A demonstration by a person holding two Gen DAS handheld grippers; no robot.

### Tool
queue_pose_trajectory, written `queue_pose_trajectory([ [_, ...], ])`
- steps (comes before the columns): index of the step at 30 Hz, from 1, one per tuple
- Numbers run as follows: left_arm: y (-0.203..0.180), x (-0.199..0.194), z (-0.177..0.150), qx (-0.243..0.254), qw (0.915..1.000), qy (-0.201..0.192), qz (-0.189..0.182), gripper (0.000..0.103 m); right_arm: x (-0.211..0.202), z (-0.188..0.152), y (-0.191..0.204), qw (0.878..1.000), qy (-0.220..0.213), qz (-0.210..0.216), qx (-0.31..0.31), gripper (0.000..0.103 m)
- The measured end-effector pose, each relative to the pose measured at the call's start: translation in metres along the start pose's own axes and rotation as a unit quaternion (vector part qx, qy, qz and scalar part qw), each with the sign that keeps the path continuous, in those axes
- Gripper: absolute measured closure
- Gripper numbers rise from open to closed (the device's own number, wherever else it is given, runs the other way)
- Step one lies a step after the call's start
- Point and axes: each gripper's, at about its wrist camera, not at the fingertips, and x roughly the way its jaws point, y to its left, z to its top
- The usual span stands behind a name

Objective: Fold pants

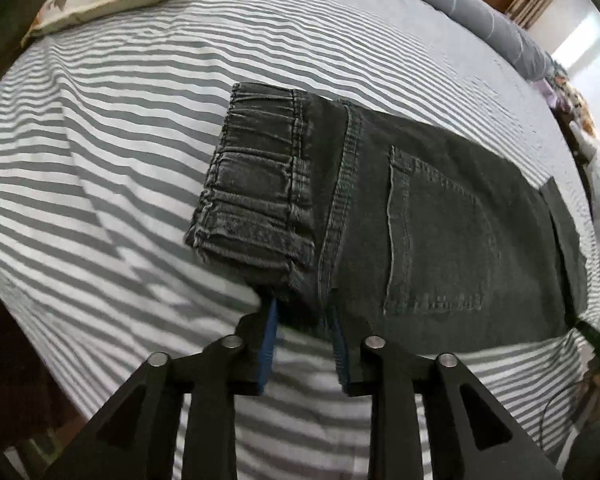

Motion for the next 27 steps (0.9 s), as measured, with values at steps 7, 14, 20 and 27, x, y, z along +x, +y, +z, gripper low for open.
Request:
queue_pose_trajectory([
  [7, -0.023, -0.030, -0.025, 0.019, 0.9997, -0.016, 0.003, 0.073, -0.020, 0.001, -0.004, 0.999, -0.015, 0.021, -0.036, 0.063],
  [14, -0.093, -0.045, -0.043, 0.073, 0.9930, -0.043, -0.082, 0.073, -0.031, 0.004, 0.006, 0.996, -0.028, 0.037, -0.077, 0.063],
  [20, -0.199, -0.029, -0.070, 0.182, 0.9727, -0.063, -0.129, 0.072, -0.024, 0.020, 0.022, 0.989, -0.019, 0.027, -0.141, 0.064],
  [27, -0.282, 0.011, -0.091, 0.271, 0.9533, -0.055, -0.120, 0.072, -0.006, 0.016, 0.043, 0.975, 0.012, 0.009, -0.221, 0.059],
])
